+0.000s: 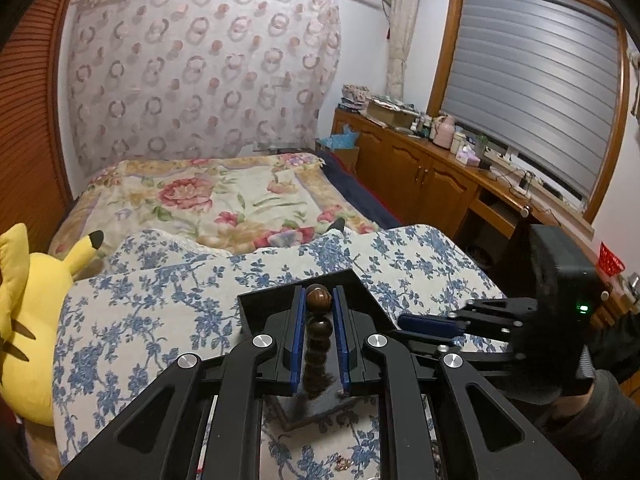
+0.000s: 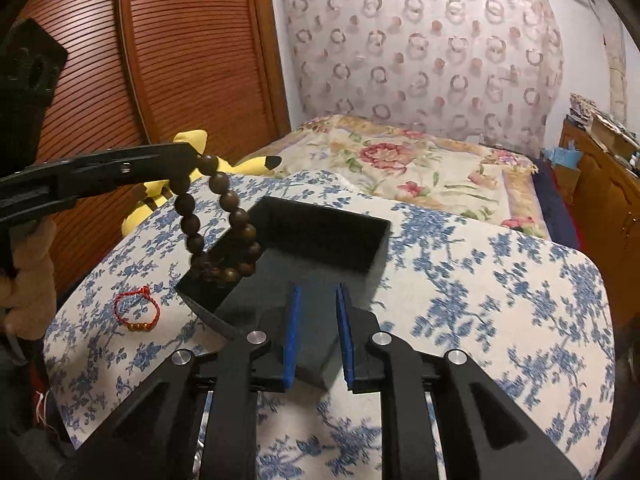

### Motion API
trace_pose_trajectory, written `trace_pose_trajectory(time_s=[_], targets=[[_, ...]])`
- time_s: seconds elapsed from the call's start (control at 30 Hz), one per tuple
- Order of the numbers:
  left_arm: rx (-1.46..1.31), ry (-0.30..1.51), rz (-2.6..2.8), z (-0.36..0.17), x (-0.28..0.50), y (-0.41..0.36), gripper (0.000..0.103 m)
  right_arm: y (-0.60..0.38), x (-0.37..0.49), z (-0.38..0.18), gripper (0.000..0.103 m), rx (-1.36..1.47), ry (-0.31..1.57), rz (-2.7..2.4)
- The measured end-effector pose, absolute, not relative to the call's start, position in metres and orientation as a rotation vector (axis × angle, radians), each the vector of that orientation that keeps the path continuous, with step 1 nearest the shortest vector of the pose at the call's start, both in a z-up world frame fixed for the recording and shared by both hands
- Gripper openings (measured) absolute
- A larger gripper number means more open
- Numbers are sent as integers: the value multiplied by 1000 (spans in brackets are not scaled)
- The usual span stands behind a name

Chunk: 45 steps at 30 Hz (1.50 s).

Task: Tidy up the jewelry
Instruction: 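Carry the bead bracelet over the black box and open the left tool, then move the right tool to the pearl necklaces while the left tool reaches the jade bangle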

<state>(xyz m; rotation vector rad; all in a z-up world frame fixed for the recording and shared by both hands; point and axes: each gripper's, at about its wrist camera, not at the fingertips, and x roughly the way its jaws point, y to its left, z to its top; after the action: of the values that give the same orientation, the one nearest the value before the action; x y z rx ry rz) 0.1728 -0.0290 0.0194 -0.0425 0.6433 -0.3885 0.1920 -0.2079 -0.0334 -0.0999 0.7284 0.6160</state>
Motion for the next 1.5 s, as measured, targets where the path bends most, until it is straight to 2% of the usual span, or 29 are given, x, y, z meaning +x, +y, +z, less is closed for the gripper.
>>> trace_pose_trajectory(time_s=[0.13,0.17,0.27,0.4,0.63,0.7,0.87,0.97,1.17,1.27,1.33,1.5], targets=[[-25,665,-372,14,180,-33,13,-216,181,-33,20,-106,720,603],[-22,667,-367,13,180,-34,15,-219,176,-33,20,-110,717,604],[-10,673,-364,8,173,-35,31,-221,162,-34,20,-119,711,610],[23,694,-362,-2,154,-36,39,-224,137,-36,20,-121,707,628],[42,727,-359,-27,104,-24,44,-228,90,-49,20,-122,734,664],[31,736,-354,-34,90,-16,49,-228,82,-53,20,-131,745,659],[16,771,-334,-49,61,-1,50,-232,61,-61,20,-145,764,653],[28,785,-327,-56,45,2,57,-233,51,-61,20,-148,767,650],[65,835,-341,-72,18,-4,57,-236,38,-61,20,-146,776,640],[71,852,-364,-78,10,-9,57,-237,32,-61,24,-152,775,634],[78,862,-372,-80,8,-12,54,-237,29,-62,25,-149,780,637],[96,886,-407,-88,4,-24,34,-237,22,-67,25,-163,798,645]])
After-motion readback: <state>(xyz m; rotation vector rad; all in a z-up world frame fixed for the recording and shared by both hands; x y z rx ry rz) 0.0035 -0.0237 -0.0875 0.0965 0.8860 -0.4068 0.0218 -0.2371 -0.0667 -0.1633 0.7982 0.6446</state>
